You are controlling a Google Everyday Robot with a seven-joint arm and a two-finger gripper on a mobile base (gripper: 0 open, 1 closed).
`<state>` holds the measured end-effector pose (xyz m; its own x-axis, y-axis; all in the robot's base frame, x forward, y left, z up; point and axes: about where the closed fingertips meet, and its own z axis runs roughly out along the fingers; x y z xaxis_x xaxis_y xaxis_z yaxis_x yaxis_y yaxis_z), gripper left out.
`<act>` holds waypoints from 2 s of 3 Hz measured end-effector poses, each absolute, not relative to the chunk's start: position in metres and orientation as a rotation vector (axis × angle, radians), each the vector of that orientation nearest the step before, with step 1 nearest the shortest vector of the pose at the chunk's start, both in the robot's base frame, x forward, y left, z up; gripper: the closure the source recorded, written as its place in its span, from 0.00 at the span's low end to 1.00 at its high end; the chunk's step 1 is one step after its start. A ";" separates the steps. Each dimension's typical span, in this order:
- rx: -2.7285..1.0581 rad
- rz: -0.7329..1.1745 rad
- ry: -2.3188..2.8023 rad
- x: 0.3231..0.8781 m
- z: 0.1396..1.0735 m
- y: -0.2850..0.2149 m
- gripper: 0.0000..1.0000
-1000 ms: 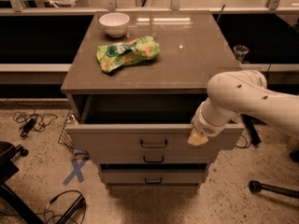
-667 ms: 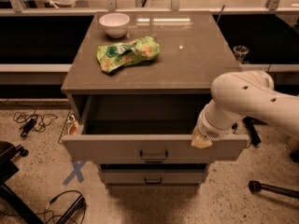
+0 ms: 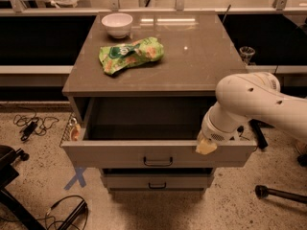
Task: Open top drawer
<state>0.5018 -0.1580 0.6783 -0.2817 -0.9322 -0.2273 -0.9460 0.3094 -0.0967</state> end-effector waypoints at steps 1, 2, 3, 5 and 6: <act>-1.743 0.093 2.398 0.477 0.688 -0.154 1.00; -1.743 0.093 2.398 0.477 0.688 -0.154 1.00; -1.858 0.045 2.332 0.457 0.697 -0.146 1.00; -1.859 0.044 2.330 0.458 0.699 -0.146 1.00; -1.908 -0.020 2.317 0.465 0.732 -0.146 1.00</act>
Offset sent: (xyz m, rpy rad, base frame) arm -0.1271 0.0209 0.0483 -0.2875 0.2763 0.1364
